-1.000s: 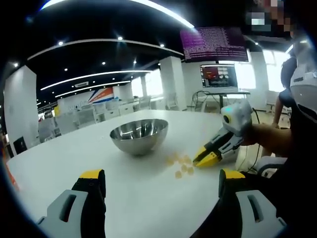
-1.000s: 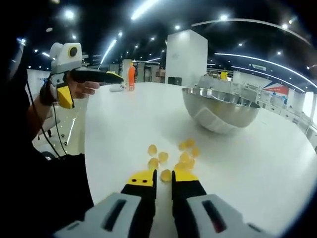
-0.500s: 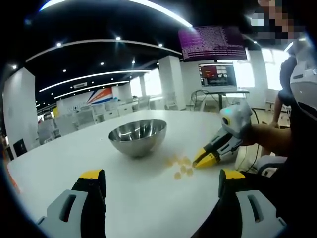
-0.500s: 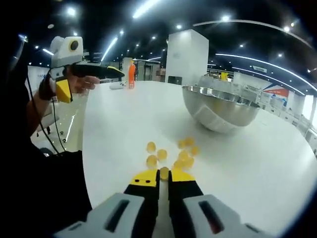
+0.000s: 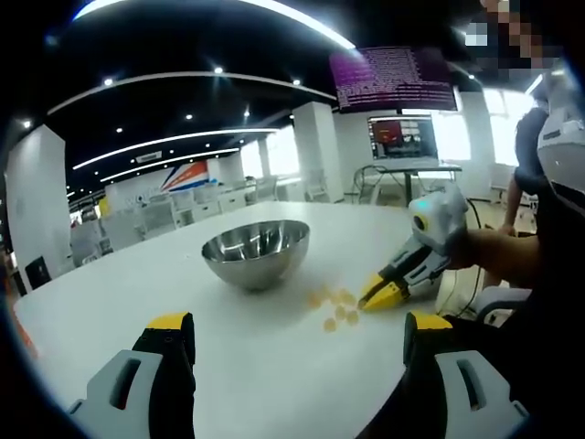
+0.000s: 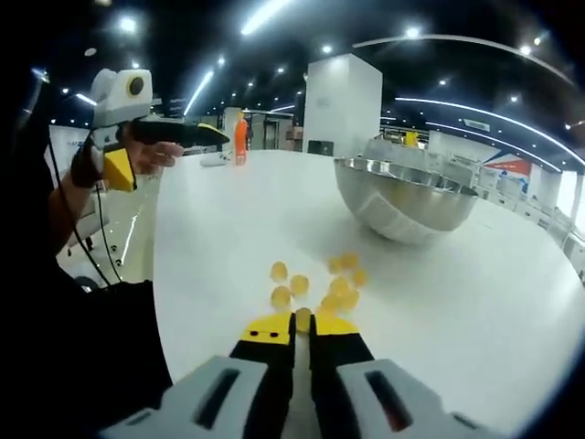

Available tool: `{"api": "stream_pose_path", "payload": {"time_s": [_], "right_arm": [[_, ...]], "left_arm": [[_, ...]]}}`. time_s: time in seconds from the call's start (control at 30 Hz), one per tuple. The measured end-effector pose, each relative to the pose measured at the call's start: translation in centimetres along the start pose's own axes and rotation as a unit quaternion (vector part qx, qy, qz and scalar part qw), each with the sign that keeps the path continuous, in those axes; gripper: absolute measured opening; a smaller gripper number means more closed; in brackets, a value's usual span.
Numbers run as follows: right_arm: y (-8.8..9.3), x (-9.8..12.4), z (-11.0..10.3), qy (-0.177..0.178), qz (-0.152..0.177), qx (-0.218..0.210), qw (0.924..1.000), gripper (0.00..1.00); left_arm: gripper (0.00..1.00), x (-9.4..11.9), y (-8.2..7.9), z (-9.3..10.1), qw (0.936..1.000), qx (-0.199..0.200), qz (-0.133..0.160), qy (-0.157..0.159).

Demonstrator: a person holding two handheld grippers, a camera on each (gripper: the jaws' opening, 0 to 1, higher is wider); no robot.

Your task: Pick up the QQ candy scattered on the table and place it into the stainless steel bowl on the table

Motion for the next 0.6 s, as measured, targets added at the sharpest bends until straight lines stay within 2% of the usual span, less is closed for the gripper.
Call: {"api": "stream_pose_path", "payload": {"time_s": [0.13, 0.3, 0.43, 0.6], "right_arm": [[-0.2, 0.3, -0.4, -0.005, 0.001, 0.003, 1.0000, 0.06], [-1.3, 1.1, -0.7, -0.016, 0.016, -0.005, 0.9997, 0.06], [-2.8, 2.2, -1.2, -0.020, 0.031, 0.001, 0.9993, 0.06], [-6.0, 4.4, -2.4, -0.028, 0.062, 0.025, 0.9974, 0.06]], "left_arm": [[0.95, 0.1, 0.1, -0.4, 1.0000, 0.004, 0.002, -0.006], [0.95, 0.2, 0.4, -0.5, 0.9999, 0.004, -0.003, -0.009], [0.95, 0.3, 0.4, -0.4, 0.9999, 0.007, -0.001, -0.009], [0.95, 0.2, 0.3, -0.5, 0.9999, 0.006, 0.000, -0.010]]}}
Point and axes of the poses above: the point that each gripper's makers call its tool centre point, and the gripper's own axes: x roughly backward along the fingers, z roughly to its right, y roughly out of its underside, the point moved 2 cm from there along x, roughly backward along the fingers, and after that the axes turned 10 degrees about -x, right-handed, at the moved point
